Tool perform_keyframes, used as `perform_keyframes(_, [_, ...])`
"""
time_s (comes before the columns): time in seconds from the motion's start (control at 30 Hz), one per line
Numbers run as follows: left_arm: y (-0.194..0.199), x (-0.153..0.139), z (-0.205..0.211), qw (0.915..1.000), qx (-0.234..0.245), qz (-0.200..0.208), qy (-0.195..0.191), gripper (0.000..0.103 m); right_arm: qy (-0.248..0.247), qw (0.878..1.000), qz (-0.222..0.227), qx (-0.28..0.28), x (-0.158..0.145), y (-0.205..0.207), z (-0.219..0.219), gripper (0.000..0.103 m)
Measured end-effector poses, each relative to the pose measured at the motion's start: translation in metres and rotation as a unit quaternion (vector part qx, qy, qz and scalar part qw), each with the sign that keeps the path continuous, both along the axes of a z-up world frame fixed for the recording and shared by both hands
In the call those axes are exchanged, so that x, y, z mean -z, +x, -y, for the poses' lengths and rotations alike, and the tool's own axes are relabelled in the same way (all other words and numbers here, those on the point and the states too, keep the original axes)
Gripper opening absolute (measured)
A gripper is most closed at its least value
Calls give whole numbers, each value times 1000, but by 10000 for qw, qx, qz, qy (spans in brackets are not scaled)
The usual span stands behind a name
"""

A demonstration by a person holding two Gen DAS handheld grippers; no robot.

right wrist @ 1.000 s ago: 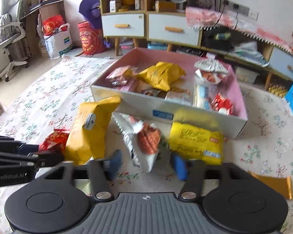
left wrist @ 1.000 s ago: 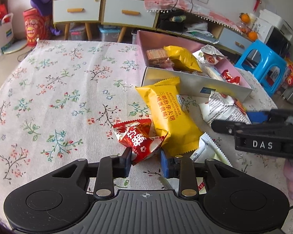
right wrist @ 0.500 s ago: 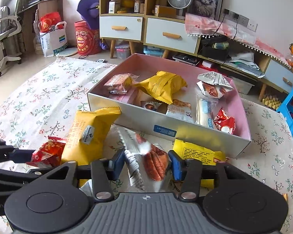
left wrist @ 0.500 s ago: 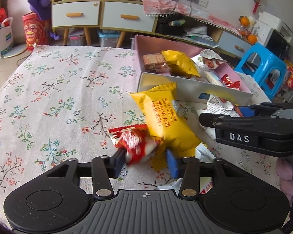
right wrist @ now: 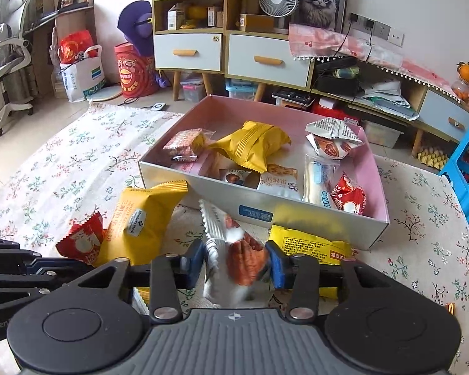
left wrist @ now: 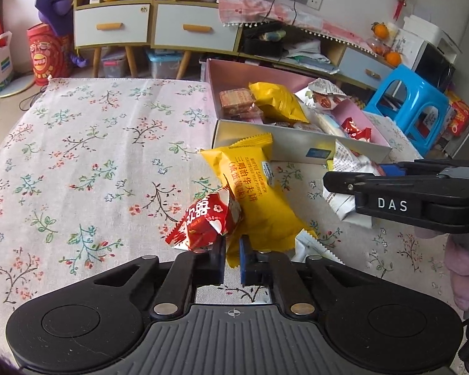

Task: Organize snacks
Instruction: 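Grasp the red candy pack with the left tool while the right tool grasps the silver nut bag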

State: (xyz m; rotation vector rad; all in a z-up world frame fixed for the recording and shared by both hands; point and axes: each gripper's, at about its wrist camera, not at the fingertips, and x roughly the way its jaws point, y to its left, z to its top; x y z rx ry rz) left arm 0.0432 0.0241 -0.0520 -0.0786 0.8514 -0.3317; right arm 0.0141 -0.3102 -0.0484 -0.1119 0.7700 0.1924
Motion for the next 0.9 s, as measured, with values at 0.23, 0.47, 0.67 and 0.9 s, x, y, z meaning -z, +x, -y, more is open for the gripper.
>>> perform_keyframes(0.23, [0, -5, -20, 9998, -172, 0, -52, 5, 81, 10000, 13, -46, -3, -4, 2, 27])
perform_keyframes(0.47, [8, -6, -34, 9996, -189, -160, -151, 40, 181, 9998, -50, -92, -1, -5, 4, 35])
perform_keyframes(0.67, [16, -10, -36, 9993, -152, -65, -332, 70, 128, 9999, -81, -6, 4, -1, -2, 51])
perform_keyframes(0.9, [33, 6, -27, 9973, -522, -453, -229, 59, 145, 9996, -170, 148, 9, 11, -7, 44])
